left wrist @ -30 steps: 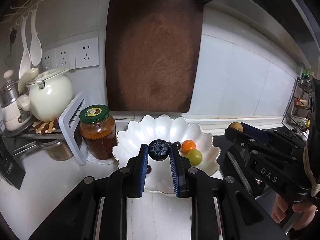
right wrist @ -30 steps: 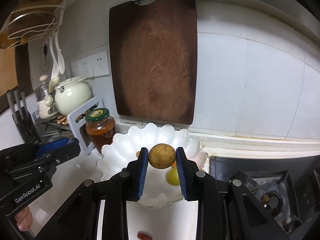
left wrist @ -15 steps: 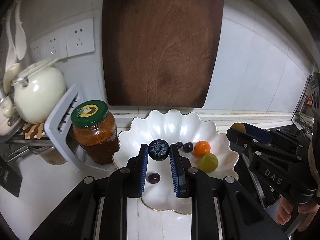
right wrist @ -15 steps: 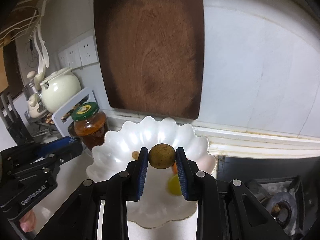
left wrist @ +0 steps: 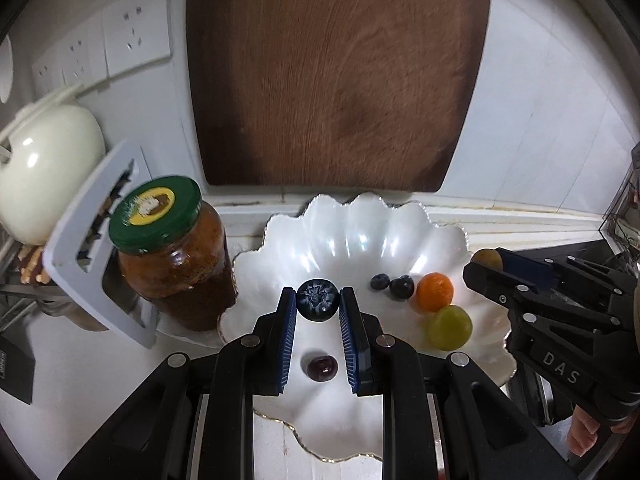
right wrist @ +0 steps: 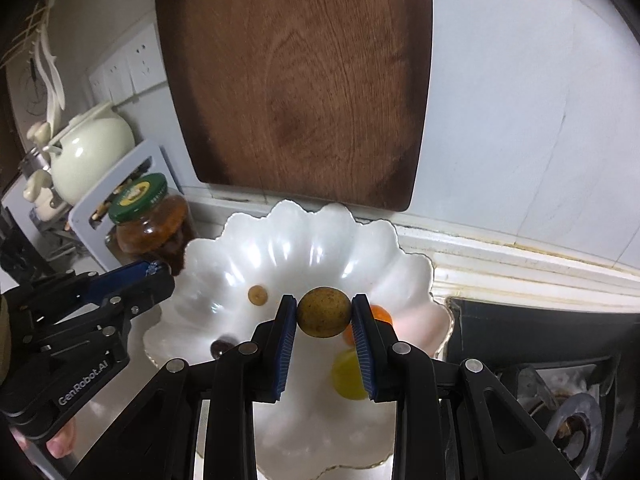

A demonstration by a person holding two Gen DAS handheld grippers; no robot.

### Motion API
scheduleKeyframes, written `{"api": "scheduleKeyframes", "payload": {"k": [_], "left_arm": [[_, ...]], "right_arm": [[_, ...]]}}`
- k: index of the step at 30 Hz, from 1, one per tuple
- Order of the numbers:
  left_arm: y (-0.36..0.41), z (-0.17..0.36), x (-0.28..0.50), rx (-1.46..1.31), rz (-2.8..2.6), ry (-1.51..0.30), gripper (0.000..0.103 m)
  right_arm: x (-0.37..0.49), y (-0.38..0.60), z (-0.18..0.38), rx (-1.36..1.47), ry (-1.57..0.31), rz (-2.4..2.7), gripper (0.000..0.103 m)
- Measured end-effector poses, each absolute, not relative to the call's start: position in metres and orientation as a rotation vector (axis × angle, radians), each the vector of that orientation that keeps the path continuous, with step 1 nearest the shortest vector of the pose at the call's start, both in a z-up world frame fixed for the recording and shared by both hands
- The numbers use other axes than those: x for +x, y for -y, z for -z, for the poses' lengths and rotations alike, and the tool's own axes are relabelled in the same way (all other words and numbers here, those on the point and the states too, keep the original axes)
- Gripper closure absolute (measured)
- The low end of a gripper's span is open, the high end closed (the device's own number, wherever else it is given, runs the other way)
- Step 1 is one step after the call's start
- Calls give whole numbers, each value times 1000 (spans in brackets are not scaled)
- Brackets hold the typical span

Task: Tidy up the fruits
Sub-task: 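Lift and carry the blueberry and yellow-brown fruit in both tools over the bowl, then open both tools to release the blueberry and yellow-brown fruit into the bowl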

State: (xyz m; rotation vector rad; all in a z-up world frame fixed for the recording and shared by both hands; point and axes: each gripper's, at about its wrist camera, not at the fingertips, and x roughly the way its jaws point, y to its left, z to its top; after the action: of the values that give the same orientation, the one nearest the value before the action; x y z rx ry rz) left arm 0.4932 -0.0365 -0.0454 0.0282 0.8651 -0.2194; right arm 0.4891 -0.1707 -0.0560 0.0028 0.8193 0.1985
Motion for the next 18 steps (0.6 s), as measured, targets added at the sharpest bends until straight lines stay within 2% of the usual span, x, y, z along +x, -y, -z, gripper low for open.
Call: {"api": "scheduleKeyframes", "payload": {"k": [18], "left_arm": [[44, 82, 526, 41, 219, -1025, 79]], "right_arm": [[520, 167, 83, -36, -920, -187, 73]]}}
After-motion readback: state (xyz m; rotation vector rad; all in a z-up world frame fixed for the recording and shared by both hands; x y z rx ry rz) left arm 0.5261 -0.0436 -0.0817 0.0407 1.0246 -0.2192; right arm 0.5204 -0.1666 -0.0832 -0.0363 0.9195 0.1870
